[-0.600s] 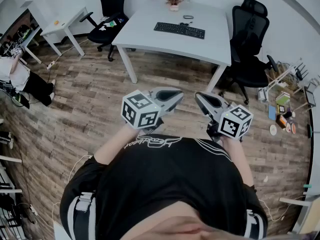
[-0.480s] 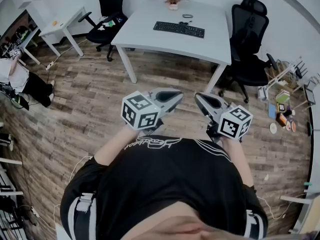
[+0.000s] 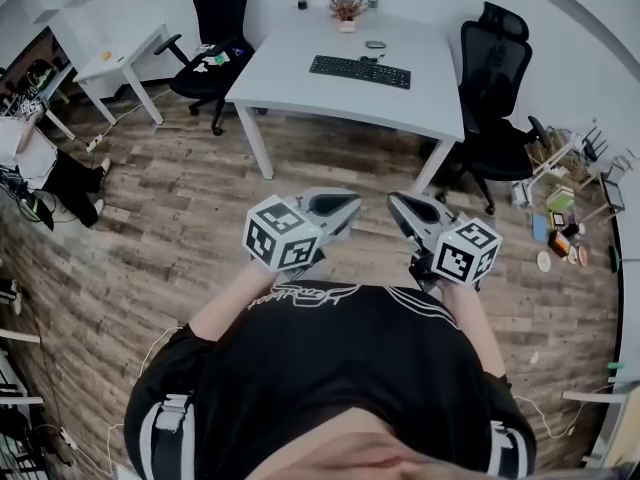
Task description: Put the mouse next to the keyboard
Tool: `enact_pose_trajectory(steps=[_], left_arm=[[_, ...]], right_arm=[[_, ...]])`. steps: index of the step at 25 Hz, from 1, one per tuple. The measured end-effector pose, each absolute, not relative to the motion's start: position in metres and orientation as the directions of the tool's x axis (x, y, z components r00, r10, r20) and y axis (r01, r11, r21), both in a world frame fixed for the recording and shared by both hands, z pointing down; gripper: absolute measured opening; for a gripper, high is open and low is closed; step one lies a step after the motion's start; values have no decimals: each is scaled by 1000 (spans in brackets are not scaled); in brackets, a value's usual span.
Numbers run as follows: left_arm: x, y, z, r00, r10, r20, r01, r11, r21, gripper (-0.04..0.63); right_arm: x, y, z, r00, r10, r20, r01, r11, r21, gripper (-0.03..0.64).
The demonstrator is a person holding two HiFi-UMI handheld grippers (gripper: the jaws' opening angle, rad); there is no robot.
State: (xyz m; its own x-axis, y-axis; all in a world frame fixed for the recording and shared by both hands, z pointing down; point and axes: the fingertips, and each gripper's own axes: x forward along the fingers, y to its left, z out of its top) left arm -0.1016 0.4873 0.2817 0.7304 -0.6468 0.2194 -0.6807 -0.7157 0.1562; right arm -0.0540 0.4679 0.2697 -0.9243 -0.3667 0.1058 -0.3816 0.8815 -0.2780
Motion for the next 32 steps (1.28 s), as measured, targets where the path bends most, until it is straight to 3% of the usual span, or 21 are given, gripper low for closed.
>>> enact_pose_trajectory(steps=[12, 19, 25, 32], left_arm=[[-177, 508, 315, 727, -649, 226, -687, -692, 224, 8], [-185, 497, 322, 736, -642, 215, -677, -692, 251, 8], [-179, 464, 326, 727, -644, 236, -686, -687, 240, 8], [-181, 381, 340, 696, -660, 282, -718, -649, 252, 8]], right_arm=[[-123, 493, 302, -933, -345, 103, -359, 871, -335, 15], [-133, 483, 306, -924, -358, 136, -382, 884, -271, 15], [-128, 446, 318, -936, -336, 103, -351, 870, -346, 15], [-126, 356, 335, -928, -346, 137, -372, 876, -307, 15]])
